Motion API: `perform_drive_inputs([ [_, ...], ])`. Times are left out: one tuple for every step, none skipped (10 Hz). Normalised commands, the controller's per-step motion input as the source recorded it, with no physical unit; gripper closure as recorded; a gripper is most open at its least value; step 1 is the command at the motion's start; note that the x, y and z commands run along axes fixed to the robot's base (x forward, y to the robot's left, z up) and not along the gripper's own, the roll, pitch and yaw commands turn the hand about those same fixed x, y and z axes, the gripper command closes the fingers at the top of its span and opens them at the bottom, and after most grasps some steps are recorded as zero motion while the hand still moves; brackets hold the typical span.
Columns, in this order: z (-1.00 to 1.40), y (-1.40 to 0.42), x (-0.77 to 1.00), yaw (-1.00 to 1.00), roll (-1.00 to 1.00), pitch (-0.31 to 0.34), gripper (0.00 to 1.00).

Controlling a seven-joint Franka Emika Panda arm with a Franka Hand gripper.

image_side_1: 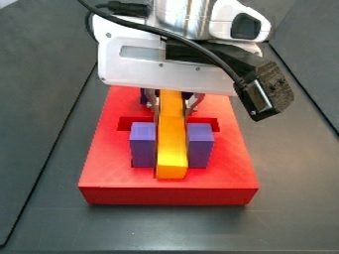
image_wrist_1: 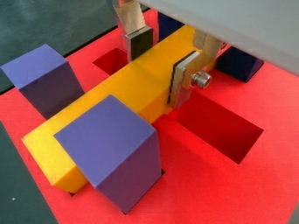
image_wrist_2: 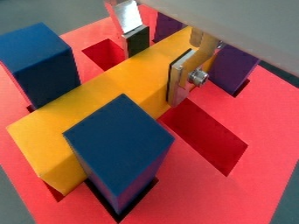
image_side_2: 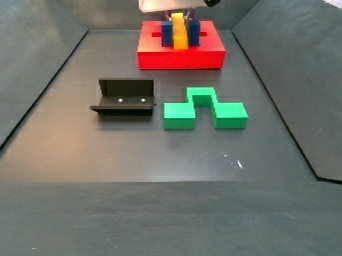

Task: Pick up the yellow object. Move up. Move to above the board. Insert the yellow object.
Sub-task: Insert the yellow object.

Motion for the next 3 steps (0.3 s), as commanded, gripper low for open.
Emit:
perform_drive_inputs([
  [-0.04, 0.01, 0.0, 0.0, 0.0, 0.003, 1.0],
  [0.0, 0.0, 0.0, 0.0, 0.03, 0.0, 1.0],
  [0.0, 0.0, 0.0, 0.0, 0.0, 0.0, 1.0],
])
